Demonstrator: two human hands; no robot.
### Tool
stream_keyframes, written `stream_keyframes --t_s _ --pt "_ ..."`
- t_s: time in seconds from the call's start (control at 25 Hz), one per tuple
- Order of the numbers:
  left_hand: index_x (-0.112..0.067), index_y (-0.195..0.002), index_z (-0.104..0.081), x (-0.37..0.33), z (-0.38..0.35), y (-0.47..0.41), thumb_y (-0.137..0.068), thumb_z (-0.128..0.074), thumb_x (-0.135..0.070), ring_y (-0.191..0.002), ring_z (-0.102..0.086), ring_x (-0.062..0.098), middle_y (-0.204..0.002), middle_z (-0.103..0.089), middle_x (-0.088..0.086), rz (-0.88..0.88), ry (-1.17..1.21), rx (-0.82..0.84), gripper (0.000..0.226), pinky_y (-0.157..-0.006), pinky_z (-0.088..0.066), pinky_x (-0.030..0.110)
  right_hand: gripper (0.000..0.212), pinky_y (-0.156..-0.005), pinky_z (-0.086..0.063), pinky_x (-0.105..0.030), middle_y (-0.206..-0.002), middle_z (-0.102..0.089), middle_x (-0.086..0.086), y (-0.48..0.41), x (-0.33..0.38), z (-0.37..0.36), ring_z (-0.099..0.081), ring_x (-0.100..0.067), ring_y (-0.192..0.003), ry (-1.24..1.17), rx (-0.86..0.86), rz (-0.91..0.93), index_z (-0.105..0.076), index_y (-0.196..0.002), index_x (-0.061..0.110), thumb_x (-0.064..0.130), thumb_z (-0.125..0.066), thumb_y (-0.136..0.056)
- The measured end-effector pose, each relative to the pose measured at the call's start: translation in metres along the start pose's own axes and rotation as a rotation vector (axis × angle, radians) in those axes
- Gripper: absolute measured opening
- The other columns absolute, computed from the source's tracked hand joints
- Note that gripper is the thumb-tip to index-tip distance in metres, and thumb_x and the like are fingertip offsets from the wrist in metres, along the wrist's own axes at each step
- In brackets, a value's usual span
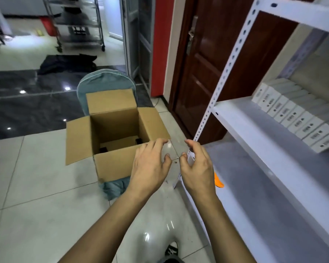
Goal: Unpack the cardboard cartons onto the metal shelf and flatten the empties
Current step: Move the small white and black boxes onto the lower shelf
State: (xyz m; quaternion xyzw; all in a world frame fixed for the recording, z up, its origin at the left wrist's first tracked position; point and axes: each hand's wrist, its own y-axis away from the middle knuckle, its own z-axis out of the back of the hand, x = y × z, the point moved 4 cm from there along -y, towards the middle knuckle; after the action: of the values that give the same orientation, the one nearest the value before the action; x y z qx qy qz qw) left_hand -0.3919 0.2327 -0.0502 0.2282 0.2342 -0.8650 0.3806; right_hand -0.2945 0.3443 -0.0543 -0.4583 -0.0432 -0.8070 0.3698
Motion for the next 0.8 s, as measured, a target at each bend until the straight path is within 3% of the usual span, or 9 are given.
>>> stream_keyframes --t_s 0.4,0.8 --pt "-0.030 -0.136 -0.046 0.079 0.016 -0.029 -0.099 -0.055 -0.034 -0.116 -0.046 0.013 -0.132 -0.056 -0.008 0.216 -0.063 -0.054 0.039 -0.099 -0.039 0.032 0.041 -0.099 -0.048 -0.037 -0.126 -0.060 0.005 -0.049 0.016 -0.090 -0.054 -0.012 -0.117 -0.035 0.250 0.073 -0.057 -0.135 0.024 0.017 -0.060 -0.095" --pt "-0.029 -0.133 -0.049 0.098 0.002 -0.108 -0.098 -0.054 -0.034 -0.113 -0.048 0.014 -0.127 -0.059 -0.008 0.303 -0.098 -0.105 0.036 -0.099 -0.043 0.035 0.037 -0.093 -0.047 -0.028 -0.123 -0.060 0.007 -0.150 0.017 -0.136 -0.054 -0.010 -0.114 -0.068 0.396 0.121 -0.055 -0.133 0.032 0.023 -0.057 -0.097"
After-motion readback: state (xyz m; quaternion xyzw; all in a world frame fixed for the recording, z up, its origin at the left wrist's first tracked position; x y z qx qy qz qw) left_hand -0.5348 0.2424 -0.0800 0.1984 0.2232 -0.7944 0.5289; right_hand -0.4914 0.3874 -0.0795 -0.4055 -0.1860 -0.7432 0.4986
